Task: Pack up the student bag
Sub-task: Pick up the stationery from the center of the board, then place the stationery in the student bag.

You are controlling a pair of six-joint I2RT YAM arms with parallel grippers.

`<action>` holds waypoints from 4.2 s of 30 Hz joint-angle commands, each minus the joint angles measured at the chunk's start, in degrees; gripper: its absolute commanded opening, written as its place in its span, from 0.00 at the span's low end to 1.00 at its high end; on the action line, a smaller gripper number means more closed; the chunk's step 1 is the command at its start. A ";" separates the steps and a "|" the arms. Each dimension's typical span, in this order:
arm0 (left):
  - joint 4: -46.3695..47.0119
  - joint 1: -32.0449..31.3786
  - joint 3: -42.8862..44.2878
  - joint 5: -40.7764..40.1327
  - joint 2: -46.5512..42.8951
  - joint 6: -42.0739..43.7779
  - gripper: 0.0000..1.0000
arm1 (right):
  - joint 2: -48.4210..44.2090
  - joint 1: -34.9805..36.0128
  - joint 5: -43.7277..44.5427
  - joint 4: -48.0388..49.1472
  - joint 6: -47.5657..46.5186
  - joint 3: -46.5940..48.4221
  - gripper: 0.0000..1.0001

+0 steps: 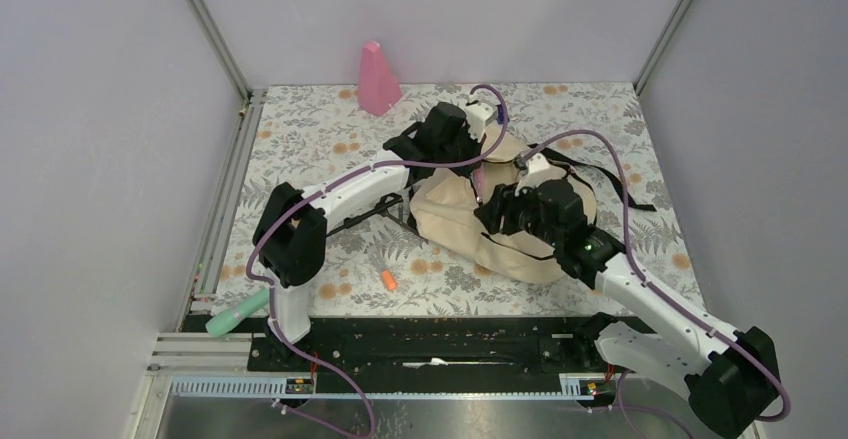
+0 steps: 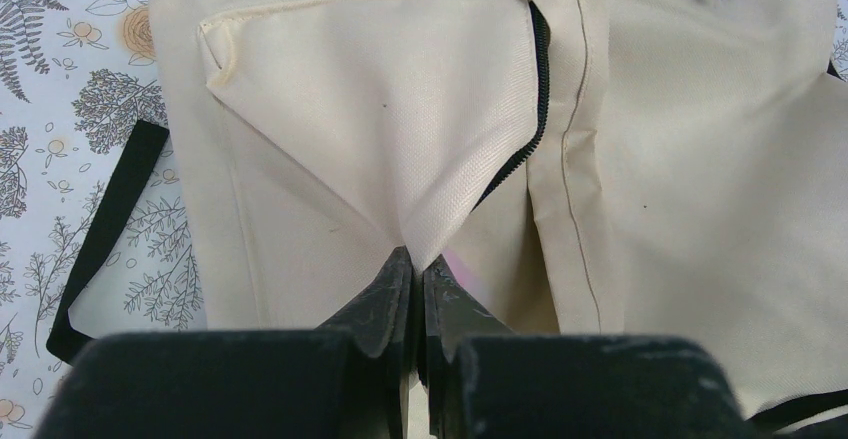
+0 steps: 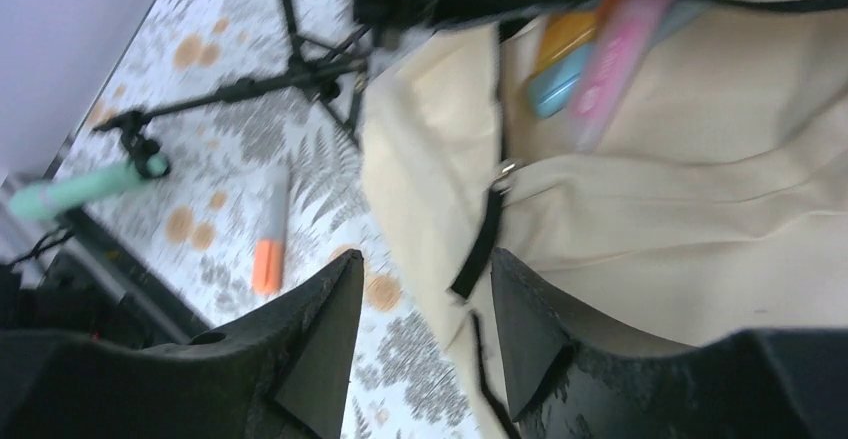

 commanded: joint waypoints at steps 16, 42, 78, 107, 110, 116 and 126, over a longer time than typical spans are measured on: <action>4.48 0.24 0.45 -1.03 -4.95 -0.19 0.00 | 17.70 30.73 14.62 3.18 6.08 2.90 0.54; 4.50 0.29 0.48 -1.10 -5.25 -0.10 0.00 | 47.69 42.86 24.37 0.85 10.73 22.03 0.56; 4.69 0.30 0.45 -1.14 -5.39 -0.10 0.00 | 58.56 42.84 30.88 -9.96 5.41 32.77 0.34; 4.27 0.27 0.66 -1.15 -5.34 -0.31 0.00 | 30.52 42.95 28.82 -10.67 8.67 11.62 0.00; 3.31 0.24 1.31 -1.04 -5.22 -0.98 0.00 | 24.07 42.99 32.47 -16.80 10.82 9.89 0.00; 3.34 0.24 1.00 -0.73 -5.99 -1.80 0.00 | 12.17 41.79 36.76 -28.66 9.48 11.70 0.00; 3.19 0.32 -4.56 -0.69 -10.19 -2.66 0.00 | -4.82 23.82 23.01 -34.56 6.98 11.08 0.00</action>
